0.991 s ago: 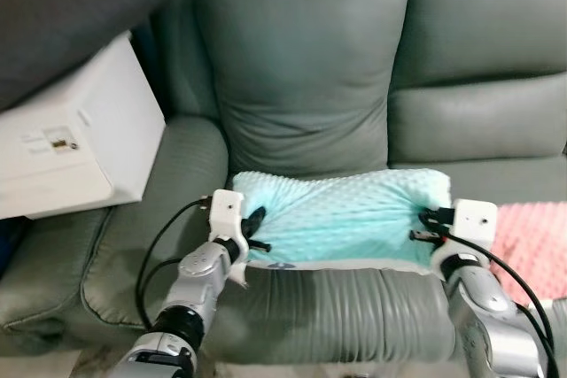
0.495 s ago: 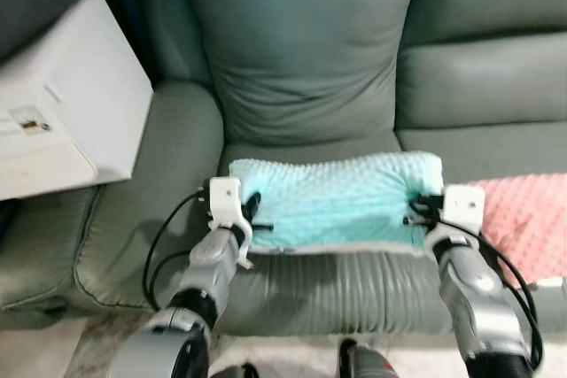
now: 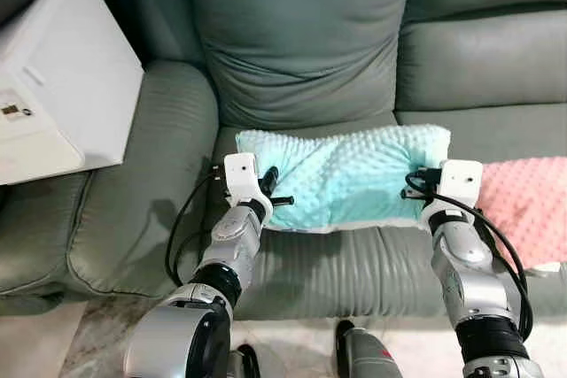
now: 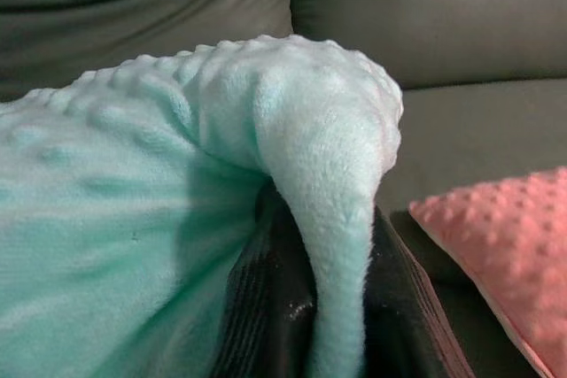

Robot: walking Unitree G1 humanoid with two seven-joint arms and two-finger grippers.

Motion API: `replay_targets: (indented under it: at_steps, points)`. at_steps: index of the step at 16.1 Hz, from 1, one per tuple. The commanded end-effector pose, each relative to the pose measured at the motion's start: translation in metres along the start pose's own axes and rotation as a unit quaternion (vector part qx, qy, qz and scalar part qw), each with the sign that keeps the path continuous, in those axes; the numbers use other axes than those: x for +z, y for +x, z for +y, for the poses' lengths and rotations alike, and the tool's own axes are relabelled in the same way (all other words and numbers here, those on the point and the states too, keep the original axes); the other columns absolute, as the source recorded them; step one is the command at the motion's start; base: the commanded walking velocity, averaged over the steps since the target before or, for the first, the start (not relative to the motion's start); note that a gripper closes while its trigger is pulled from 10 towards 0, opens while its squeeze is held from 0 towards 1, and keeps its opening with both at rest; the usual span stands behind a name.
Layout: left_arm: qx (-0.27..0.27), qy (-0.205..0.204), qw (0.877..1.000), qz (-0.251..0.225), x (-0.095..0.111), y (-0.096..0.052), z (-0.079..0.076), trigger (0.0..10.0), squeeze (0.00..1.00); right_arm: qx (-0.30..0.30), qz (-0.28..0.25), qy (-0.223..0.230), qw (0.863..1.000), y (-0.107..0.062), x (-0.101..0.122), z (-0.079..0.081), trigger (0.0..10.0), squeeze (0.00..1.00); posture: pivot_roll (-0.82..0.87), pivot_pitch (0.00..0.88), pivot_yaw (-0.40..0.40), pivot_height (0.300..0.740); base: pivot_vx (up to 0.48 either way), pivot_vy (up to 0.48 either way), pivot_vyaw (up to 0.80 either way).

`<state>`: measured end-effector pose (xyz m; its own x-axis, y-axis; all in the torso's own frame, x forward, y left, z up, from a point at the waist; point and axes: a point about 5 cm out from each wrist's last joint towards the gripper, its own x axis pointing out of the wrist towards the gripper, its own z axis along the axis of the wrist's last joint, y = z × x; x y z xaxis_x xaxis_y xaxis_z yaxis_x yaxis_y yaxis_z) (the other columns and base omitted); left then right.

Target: Move the pillow to the sofa

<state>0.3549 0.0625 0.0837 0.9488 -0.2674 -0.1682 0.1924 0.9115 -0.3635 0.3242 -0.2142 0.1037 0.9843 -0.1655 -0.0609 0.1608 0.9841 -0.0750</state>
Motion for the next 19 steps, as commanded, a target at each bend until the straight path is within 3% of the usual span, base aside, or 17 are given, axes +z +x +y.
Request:
replay_targets:
  at_steps: [1,2,3,4,15,19]
  points:
    - [-0.005,-0.009,1.000,0.004,-0.005,-0.001,-0.005,10.0,0.43,-0.001,-0.007,0.006,1.000,-0.001,-0.001,0.004,10.0,1.00,-0.22,0.312,0.111,0.740,0.000,0.000,0.00]
    - [-0.007,-0.012,1.000,0.006,-0.007,-0.001,-0.007,10.0,0.56,0.000,-0.009,0.009,1.000,-0.001,-0.001,0.005,10.0,1.00,-0.22,0.313,0.111,0.740,0.000,0.000,0.00]
    - [-0.008,-0.014,1.000,0.008,-0.009,-0.002,-0.008,10.0,0.86,-0.001,-0.010,0.007,1.000,-0.001,-0.001,0.005,10.0,1.00,-0.22,0.314,0.111,0.740,0.000,0.000,0.00]
    - [-0.008,-0.015,1.000,0.010,-0.011,-0.002,-0.009,10.0,1.00,-0.002,-0.011,0.007,1.000,-0.001,-0.002,0.005,10.0,1.00,-0.22,0.316,0.113,0.740,0.000,0.000,0.00]
    - [-0.010,-0.002,1.000,0.030,-0.025,-0.008,-0.007,10.0,1.00,-0.007,-0.010,0.029,1.000,-0.003,-0.010,0.013,10.0,1.00,-0.20,0.337,0.122,0.740,0.000,0.000,0.00]
    - [-0.003,-0.002,0.999,0.039,-0.034,-0.014,0.003,10.0,1.00,-0.002,-0.008,0.036,0.999,-0.005,-0.012,0.018,10.0,1.00,-0.19,0.340,0.118,0.740,0.000,0.000,0.00]
